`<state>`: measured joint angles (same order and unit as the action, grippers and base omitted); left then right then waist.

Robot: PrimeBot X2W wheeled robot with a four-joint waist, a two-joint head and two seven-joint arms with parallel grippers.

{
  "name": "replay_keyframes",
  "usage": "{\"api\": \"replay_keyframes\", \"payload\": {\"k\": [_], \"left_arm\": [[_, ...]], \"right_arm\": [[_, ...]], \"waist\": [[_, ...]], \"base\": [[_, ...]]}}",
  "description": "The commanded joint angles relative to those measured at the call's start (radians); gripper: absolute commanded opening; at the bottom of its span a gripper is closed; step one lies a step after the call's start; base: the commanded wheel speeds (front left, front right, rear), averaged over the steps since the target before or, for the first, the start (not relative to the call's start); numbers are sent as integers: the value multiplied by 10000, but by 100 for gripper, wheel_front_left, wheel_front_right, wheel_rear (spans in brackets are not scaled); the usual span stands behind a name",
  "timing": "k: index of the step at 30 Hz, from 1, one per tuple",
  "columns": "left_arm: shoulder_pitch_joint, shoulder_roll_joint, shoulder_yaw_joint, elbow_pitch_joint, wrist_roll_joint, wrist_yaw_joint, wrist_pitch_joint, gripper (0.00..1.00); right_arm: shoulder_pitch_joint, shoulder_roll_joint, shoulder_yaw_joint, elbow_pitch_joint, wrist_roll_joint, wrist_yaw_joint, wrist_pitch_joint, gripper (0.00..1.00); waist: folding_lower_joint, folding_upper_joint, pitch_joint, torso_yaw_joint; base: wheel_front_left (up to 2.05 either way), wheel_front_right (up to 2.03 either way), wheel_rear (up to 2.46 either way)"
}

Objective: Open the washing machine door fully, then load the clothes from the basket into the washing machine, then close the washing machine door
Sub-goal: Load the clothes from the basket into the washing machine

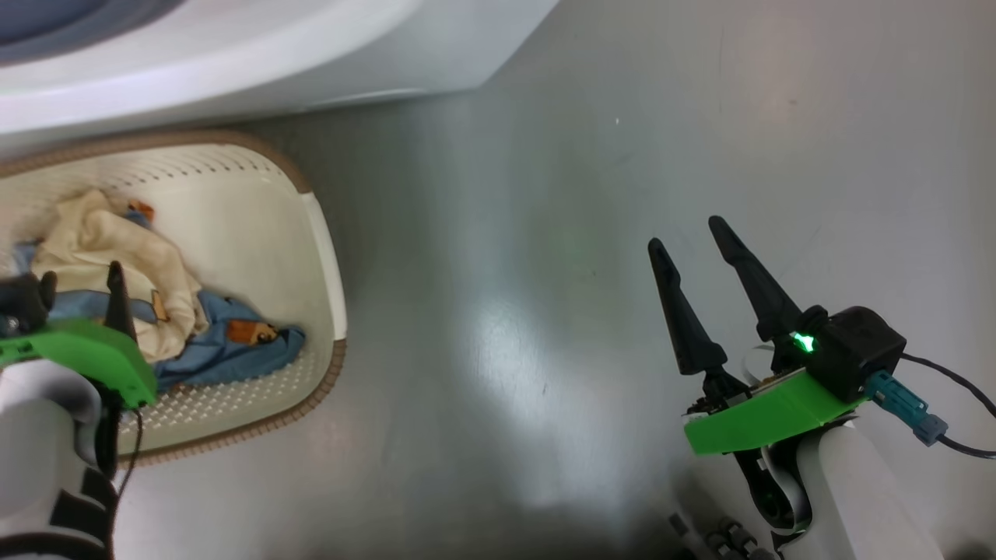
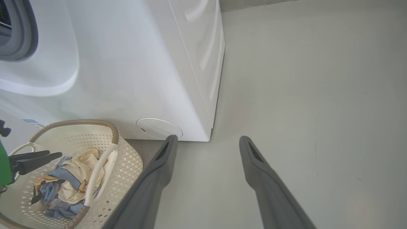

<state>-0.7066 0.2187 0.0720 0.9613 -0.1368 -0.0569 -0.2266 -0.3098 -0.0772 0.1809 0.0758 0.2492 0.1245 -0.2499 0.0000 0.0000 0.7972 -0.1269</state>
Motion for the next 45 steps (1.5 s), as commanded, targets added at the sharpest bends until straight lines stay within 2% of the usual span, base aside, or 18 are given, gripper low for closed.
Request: {"api": "replay_keyframes", "payload": {"k": [1,14,26,41,42,43,45], "left_arm": [[72,519,188,65,81,86,111,100],[-1097,1284,-280,1200,422,323,1597,100],[-1683,1575,-762,2157,623,341,3174,100],[-1994,1485,-863,2486,338,348,3378,100],[-2012,1448,-877,2479,287,299,3267,29],[-2013,1441,-909,2464,289,278,3187,0],[-2022,1394,-878,2483,195,246,3105,0]], "right_arm": [[167,92,251,-238,69,62,-119,100],[-97,231,379,-217,188,62,-119,100],[-224,264,404,-245,296,62,-119,100],[-302,268,439,-323,425,62,-119,100],[-307,268,427,-324,415,62,-119,100],[-312,268,424,-326,409,62,-119,100],[-322,269,406,-321,393,62,-119,100]], "waist": [[0,0,432,-159],[0,0,902,-344],[0,0,1203,-468],[0,0,1461,-511],[0,0,1449,-509],[0,0,1440,-510],[0,0,1408,-502]], "base": [[0,0,0],[0,0,0],[0,0,0],[0,0,0],[0,0,0],[0,0,0],[0,0,0]]}}
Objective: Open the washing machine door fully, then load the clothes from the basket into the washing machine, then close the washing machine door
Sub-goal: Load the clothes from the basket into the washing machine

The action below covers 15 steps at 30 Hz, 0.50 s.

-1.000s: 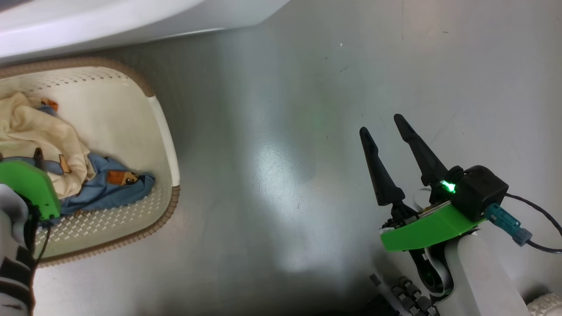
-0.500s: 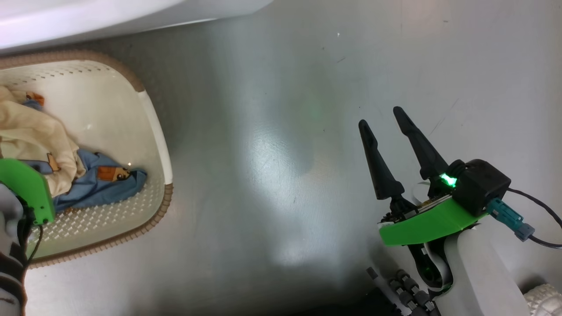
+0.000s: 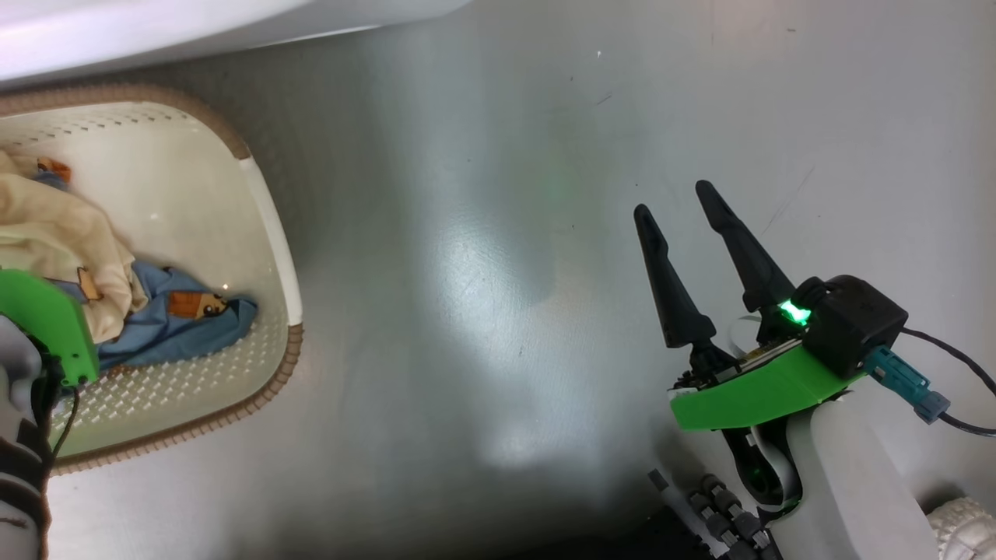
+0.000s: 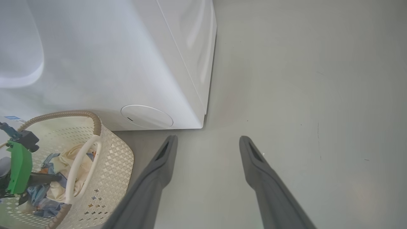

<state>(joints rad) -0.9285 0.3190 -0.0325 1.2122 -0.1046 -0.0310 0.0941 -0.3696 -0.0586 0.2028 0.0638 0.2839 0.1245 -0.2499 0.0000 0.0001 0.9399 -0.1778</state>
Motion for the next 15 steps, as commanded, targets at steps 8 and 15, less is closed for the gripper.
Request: {"api": "replay_keyframes", "payload": {"k": [8,15], "left_arm": [[436,173,218,7,-421,-106,-805,0],[905,-79,248,-17,-695,-324,-1741,0]], "right_arm": [[280,83,151,-113,60,62,-119,100],[368,83,119,4,47,62,-119,100]], "waist": [[0,-1,-440,94],[0,-1,-1122,223]], "base": [[0,0,0],[0,0,0]]}}
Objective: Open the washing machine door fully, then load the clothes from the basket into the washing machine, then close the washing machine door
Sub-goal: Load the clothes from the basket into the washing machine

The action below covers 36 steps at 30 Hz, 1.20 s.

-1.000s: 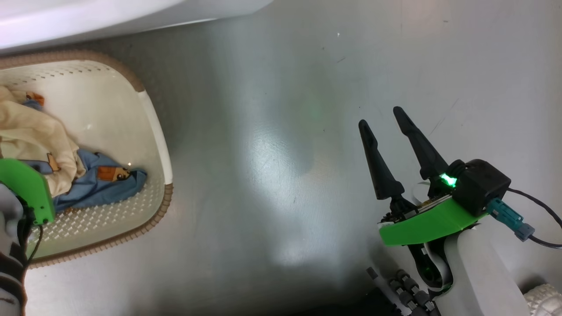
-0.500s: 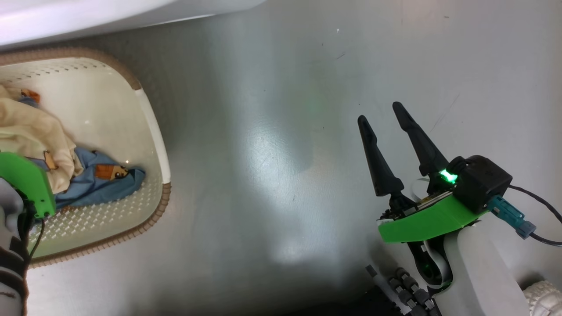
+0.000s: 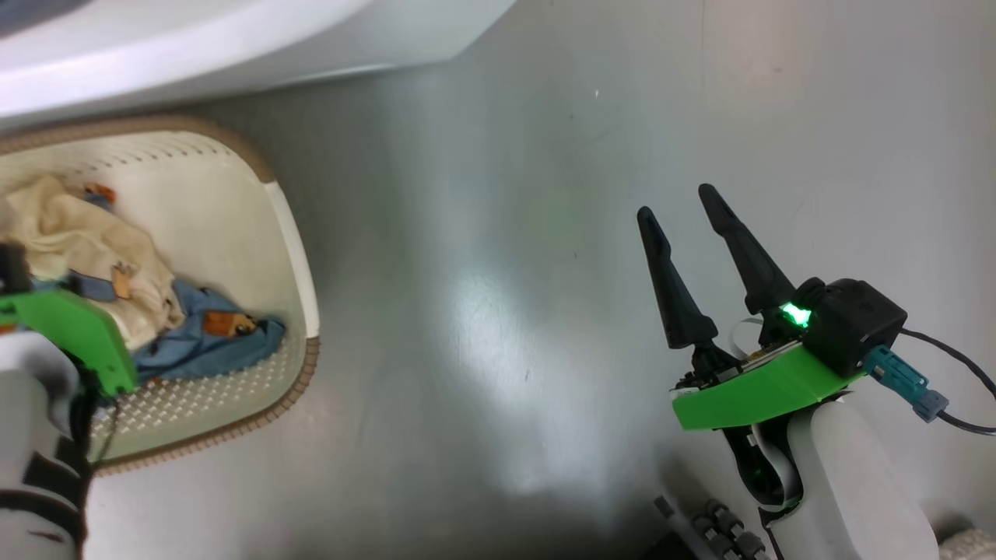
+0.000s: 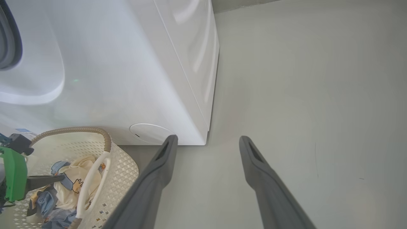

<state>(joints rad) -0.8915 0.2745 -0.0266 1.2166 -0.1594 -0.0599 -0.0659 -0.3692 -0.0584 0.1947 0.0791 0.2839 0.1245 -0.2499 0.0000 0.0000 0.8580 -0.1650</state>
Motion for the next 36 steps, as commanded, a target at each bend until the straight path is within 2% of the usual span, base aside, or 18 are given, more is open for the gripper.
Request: {"api": "replay_keyframes", "payload": {"k": [1,11,20,36], "left_arm": [[603,317,192,-72,-187,-64,-285,0],[1463,-263,187,-277,-570,-335,-1583,0],[2443,-802,236,-1041,-866,-448,-1929,0],[5205,-1513,915,-5445,-1034,-307,-1957,0]], "right_arm": [[380,81,195,-130,22,62,-119,100],[617,-37,171,45,-71,62,-119,100],[892,-274,136,181,-47,62,-119,100],[1694,-578,44,498,81,62,-119,100]], "waist": [[0,0,-419,125],[0,0,-1708,476],[0,0,-2819,844],[0,0,-4829,1337]], "base": [[0,0,0],[0,0,0],[0,0,0],[0,0,0]]}}
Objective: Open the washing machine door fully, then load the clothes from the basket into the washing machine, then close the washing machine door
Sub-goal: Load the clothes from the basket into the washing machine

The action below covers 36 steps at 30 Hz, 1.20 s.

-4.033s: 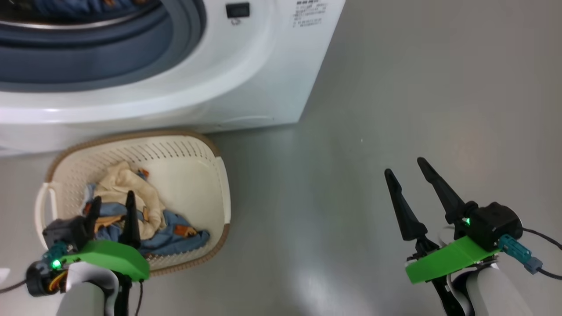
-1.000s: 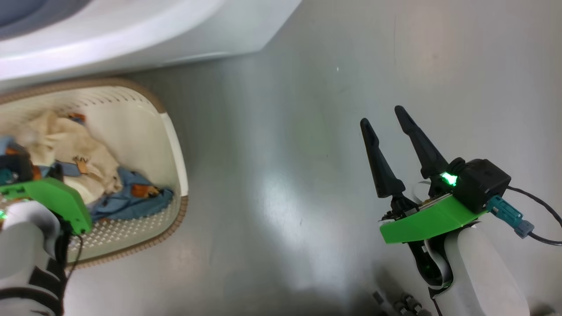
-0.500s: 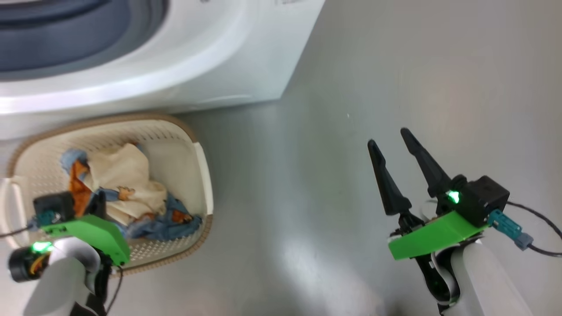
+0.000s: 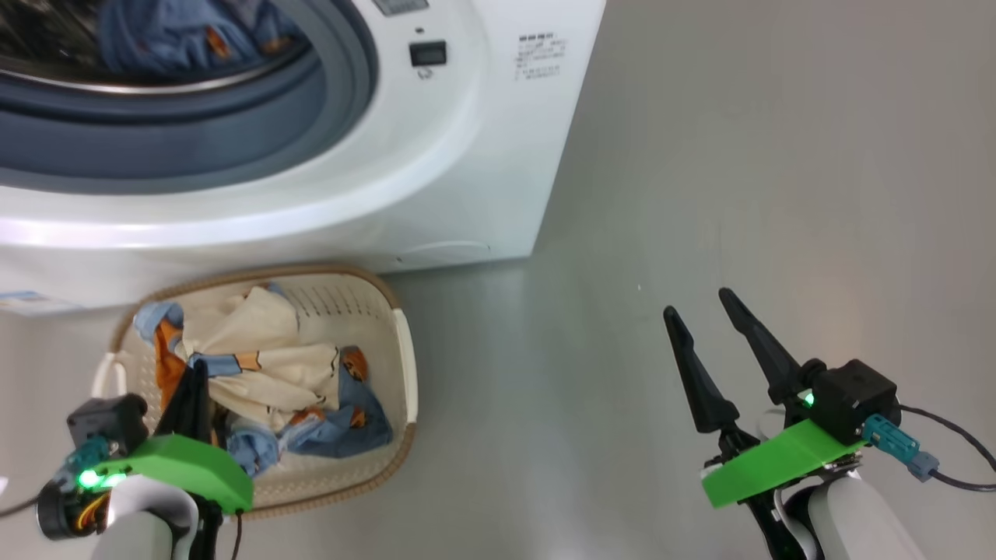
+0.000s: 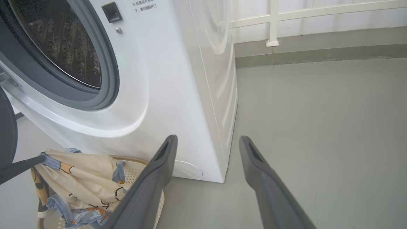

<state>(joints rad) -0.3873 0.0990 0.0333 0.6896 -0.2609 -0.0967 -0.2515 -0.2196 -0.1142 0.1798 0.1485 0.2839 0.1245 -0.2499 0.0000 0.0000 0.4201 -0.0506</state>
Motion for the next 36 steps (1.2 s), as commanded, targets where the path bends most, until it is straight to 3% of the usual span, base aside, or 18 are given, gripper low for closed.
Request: {"api": "replay_keyframes", "payload": {"k": [1,20,36], "left_arm": [[299,212,327,-399,-1,59,-101,0],[2263,-160,734,-4791,225,83,-102,0],[3471,-242,920,-6552,334,209,-103,0]], "right_arm": [[245,-32,196,-183,89,62,-119,100],[992,-112,131,-48,183,62,-119,100],[1397,-144,143,-158,107,62,-119,100]], "waist": [[0,0,-555,204],[0,0,-2311,292],[0,0,-3244,132]], "base": [[0,0,0],[0,0,0],[0,0,0]]}}
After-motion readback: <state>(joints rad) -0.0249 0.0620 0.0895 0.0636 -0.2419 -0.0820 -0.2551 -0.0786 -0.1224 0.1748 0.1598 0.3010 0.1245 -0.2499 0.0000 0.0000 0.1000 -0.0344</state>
